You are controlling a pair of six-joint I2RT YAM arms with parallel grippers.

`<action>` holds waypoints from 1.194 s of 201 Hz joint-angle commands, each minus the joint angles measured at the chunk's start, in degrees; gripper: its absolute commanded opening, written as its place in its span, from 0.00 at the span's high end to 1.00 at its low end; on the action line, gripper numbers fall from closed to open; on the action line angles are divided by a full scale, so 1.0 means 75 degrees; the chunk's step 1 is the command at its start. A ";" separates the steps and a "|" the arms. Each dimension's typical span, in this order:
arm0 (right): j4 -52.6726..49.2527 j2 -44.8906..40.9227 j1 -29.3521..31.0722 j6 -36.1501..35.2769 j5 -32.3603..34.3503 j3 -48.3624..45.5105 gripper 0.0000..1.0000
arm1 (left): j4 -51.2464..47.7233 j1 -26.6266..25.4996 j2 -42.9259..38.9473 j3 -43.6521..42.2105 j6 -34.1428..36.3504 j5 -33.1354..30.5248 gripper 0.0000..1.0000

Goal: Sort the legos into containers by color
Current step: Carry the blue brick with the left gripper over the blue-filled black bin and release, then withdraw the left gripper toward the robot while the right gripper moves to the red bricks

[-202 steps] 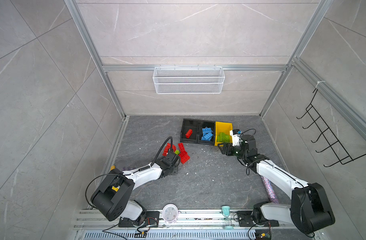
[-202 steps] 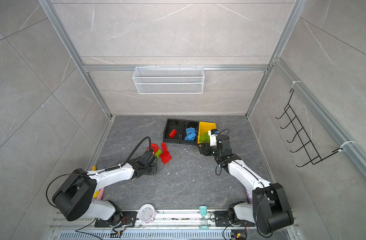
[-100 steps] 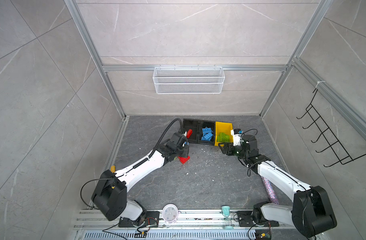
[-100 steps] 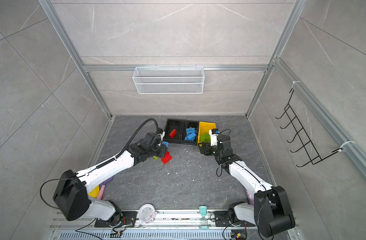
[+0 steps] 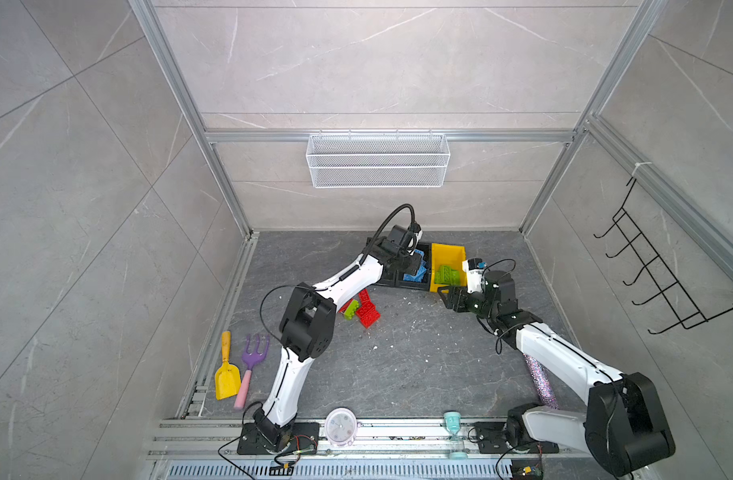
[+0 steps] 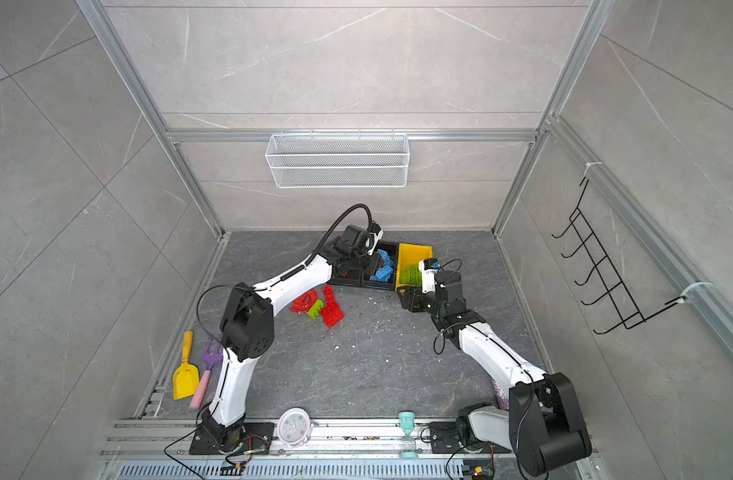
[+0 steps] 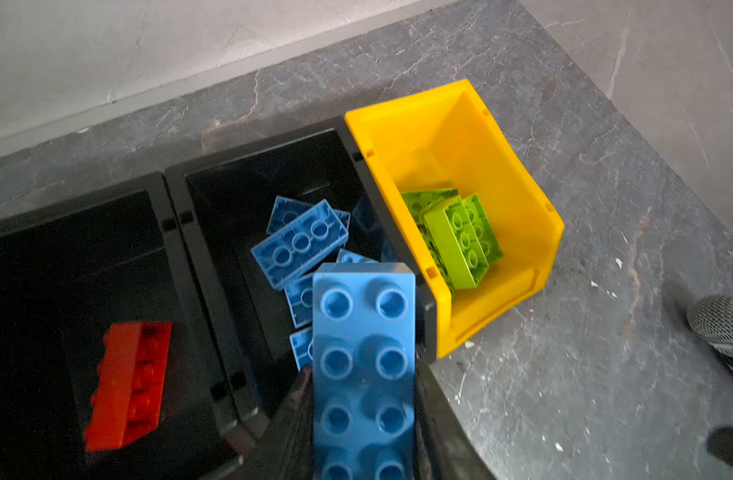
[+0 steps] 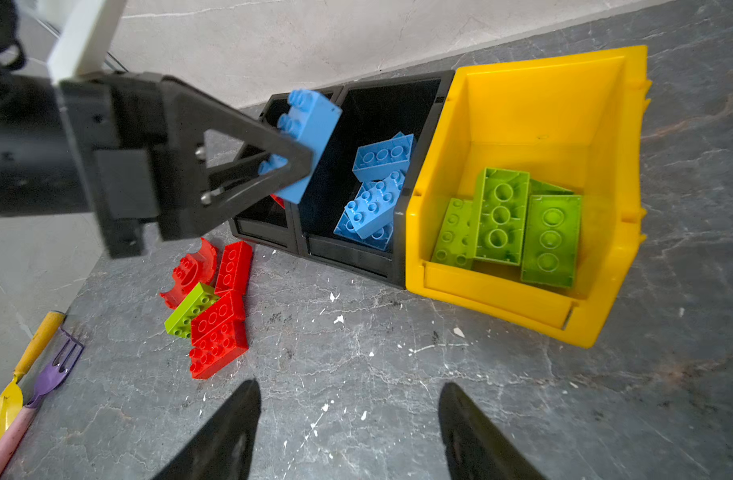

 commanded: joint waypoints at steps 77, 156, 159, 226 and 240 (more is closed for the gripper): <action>-0.0123 -0.0244 0.0031 -0.0123 -0.0126 -0.0017 0.29 | -0.0950 0.0397 0.1148 0.1541 -0.0012 -0.0410 0.57; -0.0534 -0.0270 0.0916 -0.0844 0.0696 0.0283 0.29 | 0.0053 0.0494 -0.0096 0.0598 0.0169 -0.0336 0.27; -0.0543 -0.0259 0.1004 -0.0911 0.0810 0.0293 0.28 | 0.0055 0.0495 -0.0199 0.0533 0.0185 -0.0343 0.27; -0.0441 0.0666 0.2343 -0.1149 0.0917 0.0850 0.28 | 0.1660 0.0991 -0.4348 -0.4303 -0.0329 -0.0573 0.24; -0.0543 0.1025 0.2516 -0.1160 0.1060 0.1112 0.29 | 0.2059 0.1307 -0.5215 -0.5473 -0.0607 -0.0616 0.23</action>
